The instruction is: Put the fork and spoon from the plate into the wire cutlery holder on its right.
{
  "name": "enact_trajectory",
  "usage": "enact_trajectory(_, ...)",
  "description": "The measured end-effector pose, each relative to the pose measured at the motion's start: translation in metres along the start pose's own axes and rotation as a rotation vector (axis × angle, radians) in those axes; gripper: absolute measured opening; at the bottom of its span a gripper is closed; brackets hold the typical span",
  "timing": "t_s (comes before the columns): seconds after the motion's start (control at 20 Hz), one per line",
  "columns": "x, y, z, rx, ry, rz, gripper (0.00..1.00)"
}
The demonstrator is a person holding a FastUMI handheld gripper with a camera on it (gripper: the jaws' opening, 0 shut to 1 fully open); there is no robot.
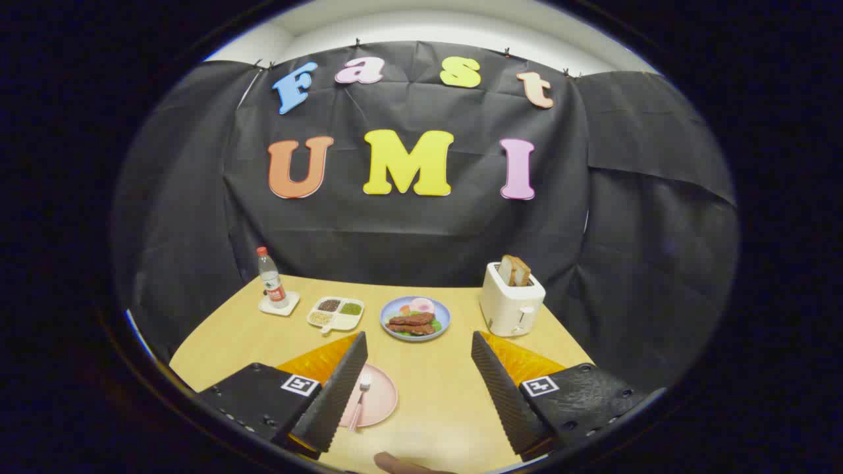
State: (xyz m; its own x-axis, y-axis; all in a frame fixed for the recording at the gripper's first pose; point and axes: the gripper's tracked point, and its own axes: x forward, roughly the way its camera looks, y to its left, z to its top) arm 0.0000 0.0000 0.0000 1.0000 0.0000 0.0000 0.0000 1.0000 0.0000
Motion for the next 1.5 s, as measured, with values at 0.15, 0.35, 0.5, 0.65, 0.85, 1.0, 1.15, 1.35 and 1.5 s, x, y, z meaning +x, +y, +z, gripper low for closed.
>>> enact_trajectory(0.15,0.003,0.003,-0.008,0.012,0.029,0.001,0.96)
enact_trajectory(0.35,0.002,0.007,-0.009,-0.009,0.039,0.000,0.96)
enact_trajectory(0.5,0.003,0.004,-0.012,-0.026,0.043,-0.007,0.95)
enact_trajectory(0.65,0.006,0.003,-0.015,-0.019,0.059,-0.008,0.96)
enact_trajectory(0.85,0.013,0.005,-0.022,-0.019,0.091,-0.003,0.96)
enact_trajectory(1.0,0.025,0.006,-0.033,-0.038,0.122,-0.021,0.96)
enact_trajectory(1.15,0.040,0.023,-0.051,-0.053,0.180,0.008,0.96)
enact_trajectory(1.35,0.065,0.050,-0.084,-0.051,0.290,0.051,0.96)
enact_trajectory(1.5,0.081,0.068,-0.117,-0.068,0.399,0.074,0.96)
